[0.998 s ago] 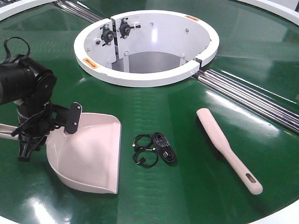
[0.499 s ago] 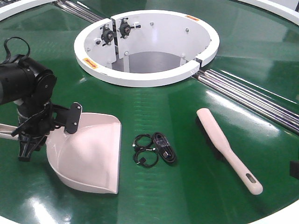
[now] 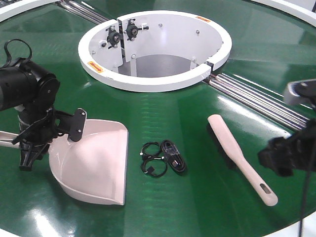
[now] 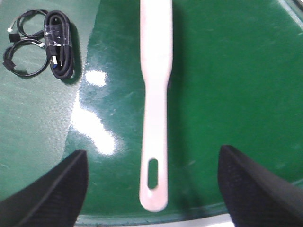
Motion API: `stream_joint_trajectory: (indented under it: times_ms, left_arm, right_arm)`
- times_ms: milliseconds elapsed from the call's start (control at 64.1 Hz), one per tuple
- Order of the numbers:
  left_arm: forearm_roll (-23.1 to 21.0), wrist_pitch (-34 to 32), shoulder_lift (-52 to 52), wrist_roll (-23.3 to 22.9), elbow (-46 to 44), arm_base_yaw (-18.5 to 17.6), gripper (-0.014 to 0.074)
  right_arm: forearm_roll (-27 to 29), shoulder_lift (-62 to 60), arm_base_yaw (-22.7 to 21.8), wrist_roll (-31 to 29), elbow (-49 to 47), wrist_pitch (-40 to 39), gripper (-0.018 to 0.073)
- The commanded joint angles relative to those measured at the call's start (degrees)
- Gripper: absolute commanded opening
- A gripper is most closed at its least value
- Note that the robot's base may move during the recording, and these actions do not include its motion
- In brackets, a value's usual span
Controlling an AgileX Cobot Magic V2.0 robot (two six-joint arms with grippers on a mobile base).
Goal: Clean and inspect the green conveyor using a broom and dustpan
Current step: 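Reach the right gripper down and grasp the pink brush handle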
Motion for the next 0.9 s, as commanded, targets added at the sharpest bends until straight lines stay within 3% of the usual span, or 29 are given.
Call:
stream_joint_trajectory:
  times_ms: [0, 218, 889]
  left_arm:
    - [1.14, 1.24, -3.15, -0.15, -1.61, -0.32, -0.0007]
    - [1.14, 1.24, -3.15, -0.15, -1.61, -0.32, -0.0007]
    - [1.14, 1.24, -3.15, -0.15, -1.61, -0.32, -0.0007]
  right_arm:
    - [-0.43, 4.76, 0.24, 0.50, -4.95, 0.69, 0.0563]
    - [-0.49, 16.12, 0.24, -0.64, -11.21, 7.00, 0.0561]
    - [-1.78, 38.38, 0.24, -2.75, -20.53, 11.05, 0.0547]
